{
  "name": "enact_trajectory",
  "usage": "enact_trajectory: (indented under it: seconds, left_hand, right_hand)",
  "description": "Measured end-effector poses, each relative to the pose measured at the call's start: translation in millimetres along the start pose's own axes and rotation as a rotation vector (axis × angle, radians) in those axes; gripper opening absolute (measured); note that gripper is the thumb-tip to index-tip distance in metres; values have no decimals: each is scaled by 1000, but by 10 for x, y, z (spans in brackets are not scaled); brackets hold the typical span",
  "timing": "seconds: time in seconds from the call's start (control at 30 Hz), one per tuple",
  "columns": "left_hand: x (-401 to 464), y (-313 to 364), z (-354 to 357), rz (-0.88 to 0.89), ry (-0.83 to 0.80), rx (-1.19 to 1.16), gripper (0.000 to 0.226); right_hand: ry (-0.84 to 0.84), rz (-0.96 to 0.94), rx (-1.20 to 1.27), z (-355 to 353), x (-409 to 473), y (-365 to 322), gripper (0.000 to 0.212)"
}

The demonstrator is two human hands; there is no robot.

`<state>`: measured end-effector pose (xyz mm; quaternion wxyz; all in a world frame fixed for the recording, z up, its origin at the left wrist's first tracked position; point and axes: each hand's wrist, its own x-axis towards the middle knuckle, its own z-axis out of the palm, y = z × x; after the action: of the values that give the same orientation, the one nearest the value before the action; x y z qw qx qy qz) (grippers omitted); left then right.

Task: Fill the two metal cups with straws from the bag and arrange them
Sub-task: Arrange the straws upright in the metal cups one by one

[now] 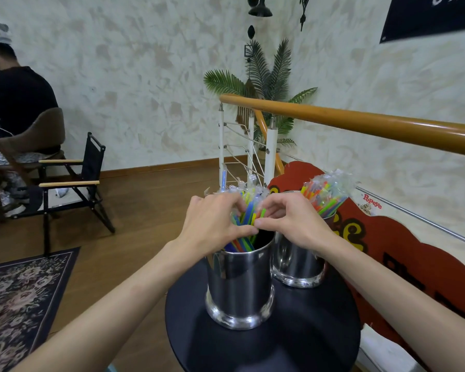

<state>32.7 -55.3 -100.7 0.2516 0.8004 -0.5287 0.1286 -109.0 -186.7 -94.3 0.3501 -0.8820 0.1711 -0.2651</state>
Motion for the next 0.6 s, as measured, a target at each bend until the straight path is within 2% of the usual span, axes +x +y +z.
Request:
enact_trajectory:
  seconds: [0.1,0.33,0.43,0.6]
  left_hand:
    - [-25,-3,-25,40,32,-88,30]
    - [6,-113,-50,-34,-11,-400,24]
    - [13,-141,-99,-19,-47,-464,6]
    - [9,-133,-173,-30,-92,-500,9]
  right_hand:
    - [-34,-14,40,-10,-14,-60,17]
    - [20,-28,112,16,-16,-97,20]
    - [43,-8,125,49,-6,-104,22]
    - [69,13,141,92,-1,-90,26]
